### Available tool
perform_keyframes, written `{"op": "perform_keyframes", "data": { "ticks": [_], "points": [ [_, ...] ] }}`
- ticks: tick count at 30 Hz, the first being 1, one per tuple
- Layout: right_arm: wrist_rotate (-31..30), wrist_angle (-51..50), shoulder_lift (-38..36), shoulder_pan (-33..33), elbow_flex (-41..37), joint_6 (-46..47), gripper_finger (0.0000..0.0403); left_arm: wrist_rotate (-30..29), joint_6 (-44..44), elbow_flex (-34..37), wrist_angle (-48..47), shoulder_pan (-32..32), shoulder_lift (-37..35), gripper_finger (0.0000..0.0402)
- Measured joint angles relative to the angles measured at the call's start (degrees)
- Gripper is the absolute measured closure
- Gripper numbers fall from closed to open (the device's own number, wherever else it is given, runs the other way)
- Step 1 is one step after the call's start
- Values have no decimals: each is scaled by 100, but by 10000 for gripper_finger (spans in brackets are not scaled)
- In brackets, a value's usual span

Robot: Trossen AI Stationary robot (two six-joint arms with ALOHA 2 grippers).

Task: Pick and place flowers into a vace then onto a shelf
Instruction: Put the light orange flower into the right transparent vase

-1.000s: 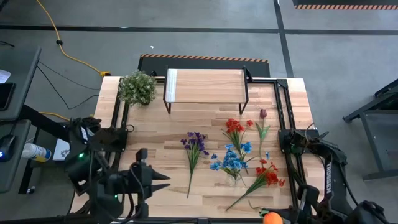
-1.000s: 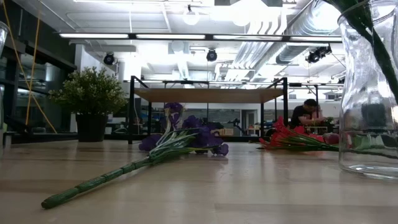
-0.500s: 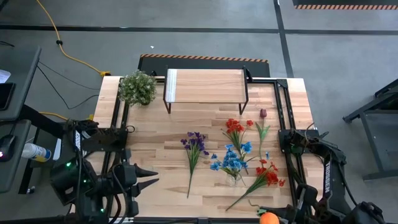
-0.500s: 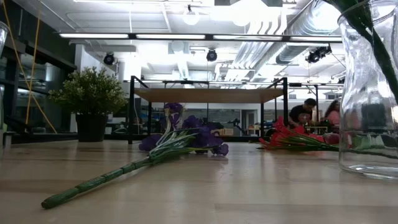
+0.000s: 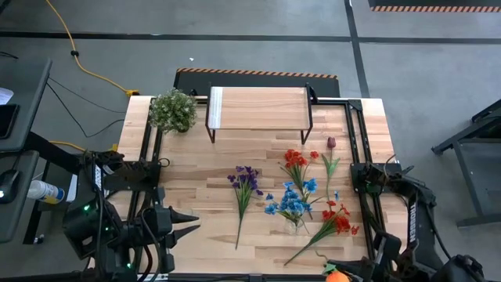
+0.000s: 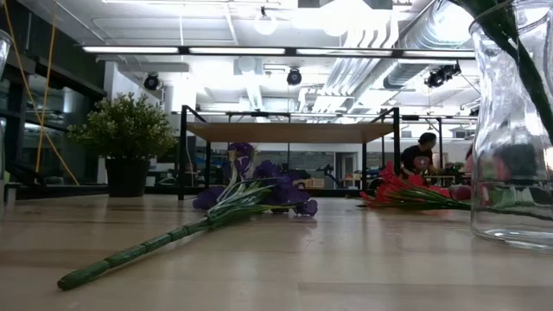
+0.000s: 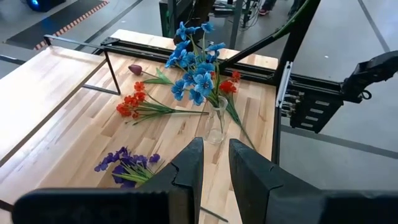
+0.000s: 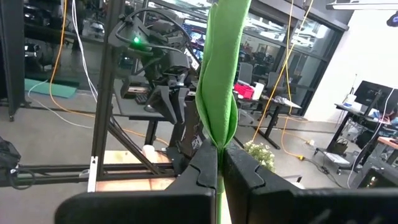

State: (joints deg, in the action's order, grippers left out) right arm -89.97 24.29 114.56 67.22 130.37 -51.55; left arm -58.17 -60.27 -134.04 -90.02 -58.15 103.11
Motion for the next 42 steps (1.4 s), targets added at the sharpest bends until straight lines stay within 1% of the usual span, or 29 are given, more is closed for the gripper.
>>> {"op": "perform_keyframes", "data": {
  "ticks": [7,15,20,27,30,33,36,38,39,42],
  "points": [
    [-2,-202,-220,55,-2,-21,403,42,-99,0,0,0,0,291],
    [-2,-484,-507,327,0,-105,402,83,-153,0,2,0,0,291],
    [0,-813,-630,541,0,24,402,66,-177,0,8,0,0,291],
    [-1,-1092,-712,800,2,96,402,-141,-190,0,156,0,0,291],
    [4,-1428,-787,899,2,356,402,-229,-189,0,201,0,2,291],
    [2,-2048,-919,987,2,900,402,-248,-185,0,274,0,2,291],
    [3,-3170,-1074,1066,4,1908,402,-254,-184,0,350,0,2,291],
    [-55,-4126,-1175,1104,7,2862,402,-255,-182,0,387,0,2,291],
    [7,-4810,-1223,1113,3,3394,402,-256,-180,0,408,0,2,291],
    [13,-6645,-1395,1128,-2,5414,402,-258,-168,-1,472,0,2,291]
  ]
}}
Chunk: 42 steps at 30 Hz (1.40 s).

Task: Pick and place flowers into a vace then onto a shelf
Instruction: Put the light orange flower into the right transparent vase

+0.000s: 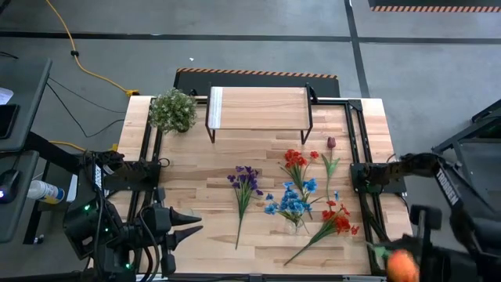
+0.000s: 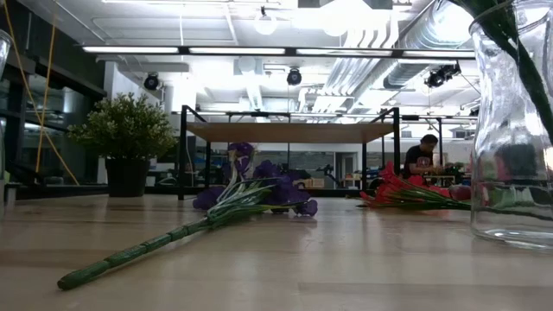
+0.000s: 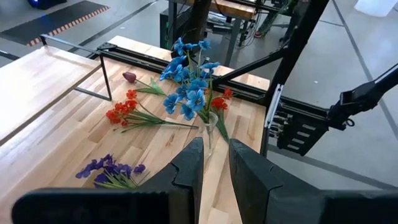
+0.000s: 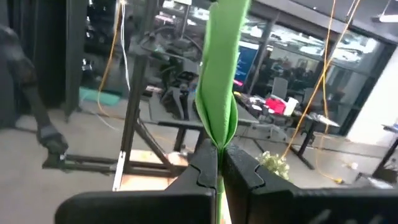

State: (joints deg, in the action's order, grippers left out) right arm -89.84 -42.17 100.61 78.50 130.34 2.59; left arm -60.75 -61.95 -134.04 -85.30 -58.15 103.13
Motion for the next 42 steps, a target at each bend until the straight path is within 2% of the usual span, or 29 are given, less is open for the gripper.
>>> {"op": "perform_keyframes", "data": {
  "ticks": [4,7,11,16,26,32,42],
  "points": [
    [-8,-2426,-58,-4,20,2815,402,0,-2,-2,19,0,2,291],
    [331,-3008,39,-112,-2,3549,403,0,-4,-4,32,0,4,291],
    [536,-3010,96,-344,4,3750,403,-26,-24,-4,37,0,4,291],
    [1098,-3261,264,-610,-2,4156,403,-38,-26,-4,35,0,4,291],
    [1200,-3384,337,-726,0,4300,403,-39,-236,-4,62,0,4,291],
    [1233,-3347,337,-724,0,4345,403,153,-439,-8,321,0,127,291],
    [1202,-3348,358,-831,2,4344,403,166,-499,-8,29,0,177,291]
  ]
}}
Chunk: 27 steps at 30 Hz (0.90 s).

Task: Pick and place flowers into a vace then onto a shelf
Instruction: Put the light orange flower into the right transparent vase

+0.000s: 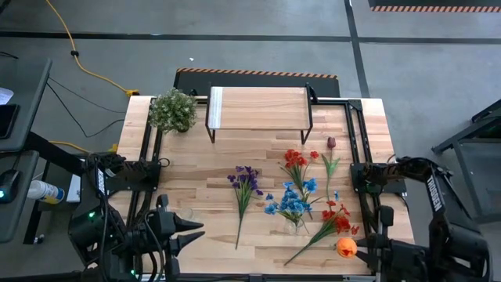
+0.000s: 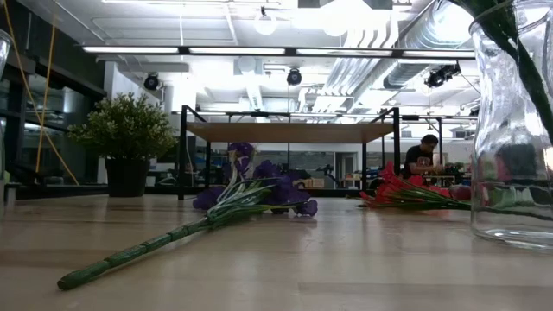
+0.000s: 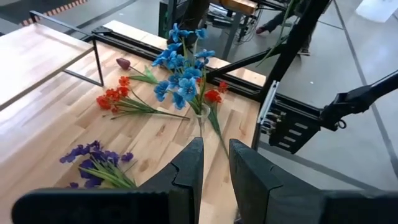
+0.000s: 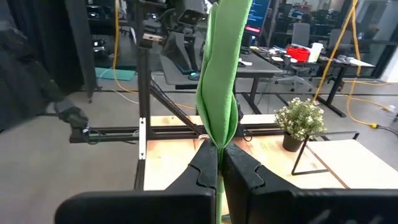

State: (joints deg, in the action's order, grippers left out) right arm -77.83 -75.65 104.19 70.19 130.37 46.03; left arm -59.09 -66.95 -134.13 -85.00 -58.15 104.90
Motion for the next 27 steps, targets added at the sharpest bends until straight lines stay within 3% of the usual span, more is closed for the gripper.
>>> {"op": "perform_keyframes", "data": {
  "ticks": [7,27],
  "points": [
    [160,-63,240,-278,2,110,403,0,-427,2,-514,2,2,291],
    [517,-392,648,-691,0,606,403,91,-187,4,-501,0,0,291]
  ]
}}
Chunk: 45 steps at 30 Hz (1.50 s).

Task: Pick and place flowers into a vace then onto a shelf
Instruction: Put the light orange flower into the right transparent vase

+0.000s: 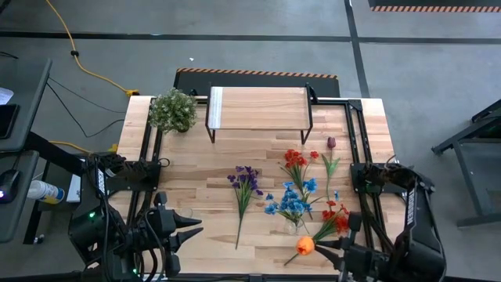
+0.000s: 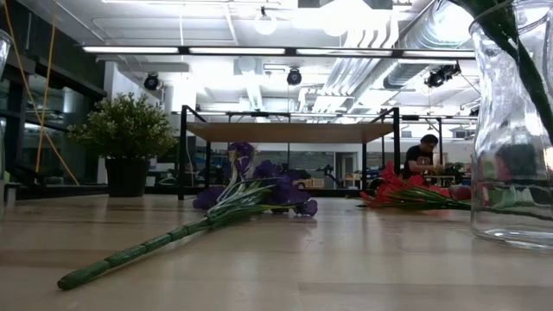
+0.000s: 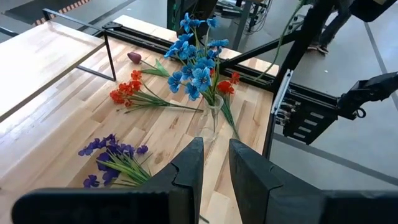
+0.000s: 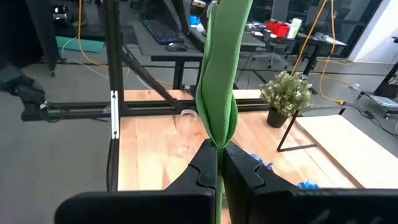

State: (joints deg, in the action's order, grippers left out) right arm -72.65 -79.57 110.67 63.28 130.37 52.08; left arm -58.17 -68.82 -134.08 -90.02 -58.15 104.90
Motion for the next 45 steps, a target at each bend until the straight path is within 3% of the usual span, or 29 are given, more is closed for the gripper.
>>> {"op": "perform_keyframes", "data": {
  "ticks": [7,18,32,41,45],
  "points": [
    [29,-112,0,337,0,84,403,141,5,0,0,0,0,291],
    [-730,-42,0,881,0,-361,403,152,-122,0,0,0,0,291],
    [-133,-883,40,1172,-35,235,403,87,-475,0,178,0,-2,291],
    [-3,40,-123,815,-1676,505,403,-88,-493,2,302,0,-2,291],
    [-366,958,-543,710,-2643,279,403,-122,-496,2,342,0,-4,291]
  ]
}}
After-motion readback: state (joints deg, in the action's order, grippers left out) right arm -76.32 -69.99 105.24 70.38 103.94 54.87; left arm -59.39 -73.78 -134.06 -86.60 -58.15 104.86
